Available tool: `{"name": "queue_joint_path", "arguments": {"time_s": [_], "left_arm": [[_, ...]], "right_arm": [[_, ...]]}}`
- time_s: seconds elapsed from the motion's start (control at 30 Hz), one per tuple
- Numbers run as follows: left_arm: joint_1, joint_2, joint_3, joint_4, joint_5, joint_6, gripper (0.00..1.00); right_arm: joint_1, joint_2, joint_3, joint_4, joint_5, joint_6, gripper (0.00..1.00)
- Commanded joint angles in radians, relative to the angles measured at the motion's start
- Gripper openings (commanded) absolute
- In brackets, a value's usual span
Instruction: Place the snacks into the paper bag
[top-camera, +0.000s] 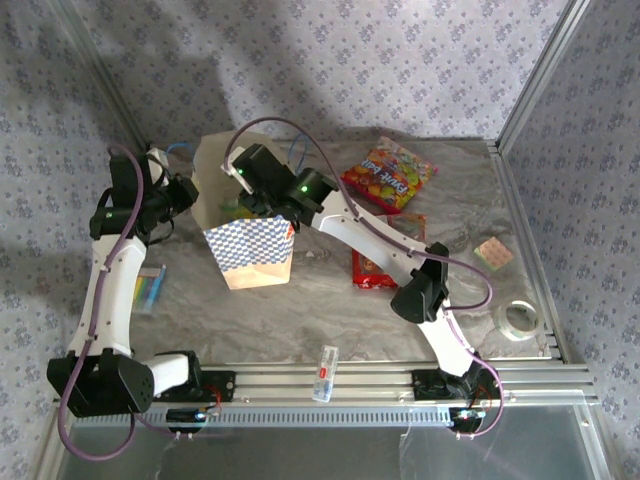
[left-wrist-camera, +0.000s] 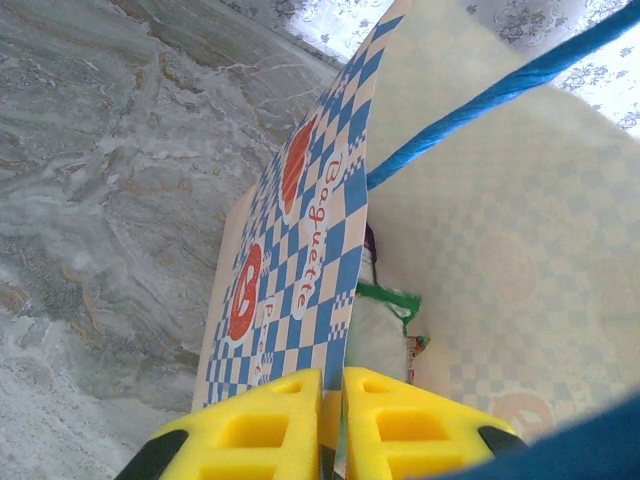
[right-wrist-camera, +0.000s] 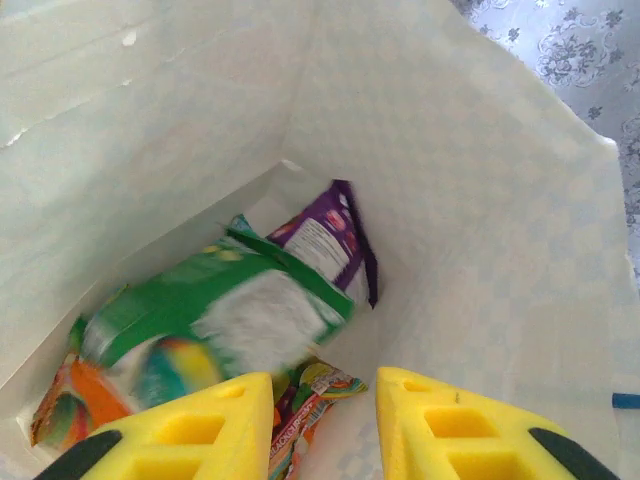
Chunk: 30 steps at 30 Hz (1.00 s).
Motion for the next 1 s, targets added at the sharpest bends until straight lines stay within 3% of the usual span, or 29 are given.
{"name": "queue_joint_path", "arguments": {"time_s": [0.0, 0.43, 0.97], "left_arm": [[0.008, -0.017, 0.008, 0.002, 0.022, -0.007, 0.14], [0.008, -0.017, 0.013, -0.003, 0.026, -0.005, 0.15], [0.008, -0.012, 0.011, -0.003, 0.020, -0.007, 0.15]], "right_arm": [[0.000, -0.004, 0.036, -0.030, 0.029, 0.000, 0.33], [0.002, -0.021, 0.026, -0.042, 0.006, 0.009, 0.23], [0.005, -0.117, -0.059, -0.030, -0.093, 0.034, 0.26]]}}
